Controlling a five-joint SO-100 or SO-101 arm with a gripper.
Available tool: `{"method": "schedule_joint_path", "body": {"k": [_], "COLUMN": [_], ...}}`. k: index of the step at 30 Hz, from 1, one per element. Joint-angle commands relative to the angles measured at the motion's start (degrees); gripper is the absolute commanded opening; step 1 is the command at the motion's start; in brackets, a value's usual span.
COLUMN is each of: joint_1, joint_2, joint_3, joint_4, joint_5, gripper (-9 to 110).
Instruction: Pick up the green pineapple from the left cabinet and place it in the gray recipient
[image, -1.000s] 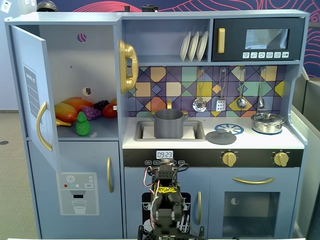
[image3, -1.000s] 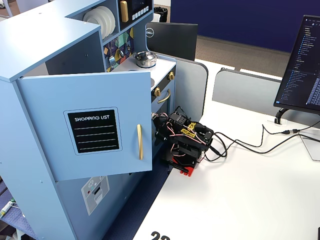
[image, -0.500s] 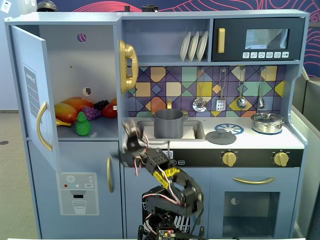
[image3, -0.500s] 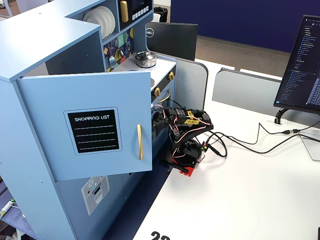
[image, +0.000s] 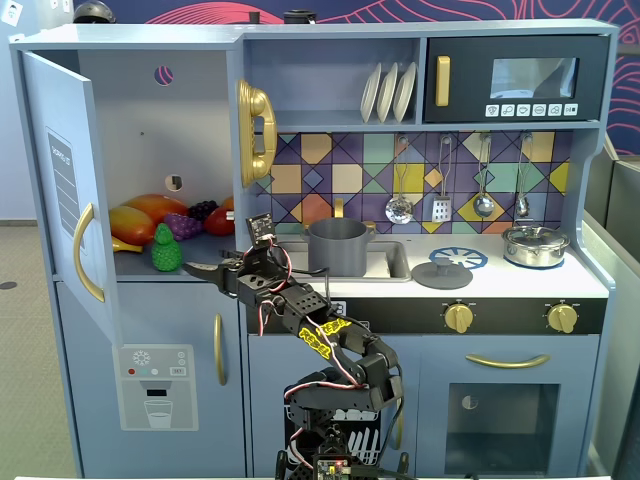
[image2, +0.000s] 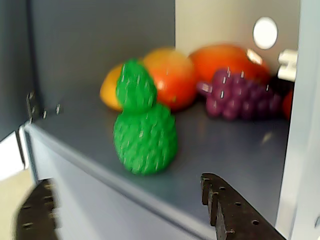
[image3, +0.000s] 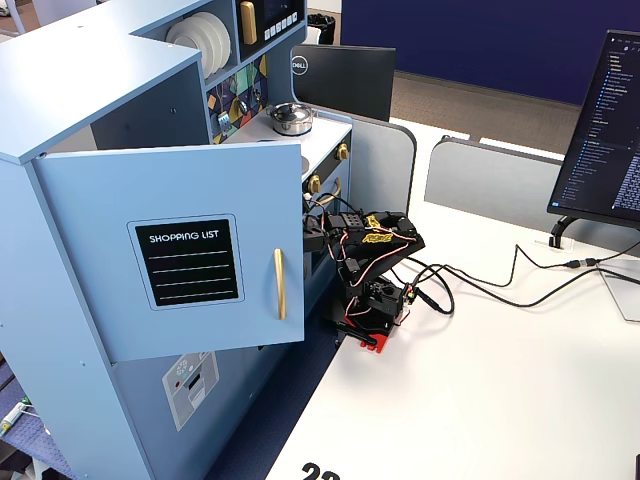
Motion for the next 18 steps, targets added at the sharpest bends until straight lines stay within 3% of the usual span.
{"method": "schedule_joint_path", "body": {"k": [1,18], "joint_1": [0.0,-0.4], "joint_2": [-2.7,-23.0], "joint_3": [-2.4,-13.1], "joint_4": [-3.3,-10.7], "joint_5": [1.1,0.2], "gripper": [37,41]}}
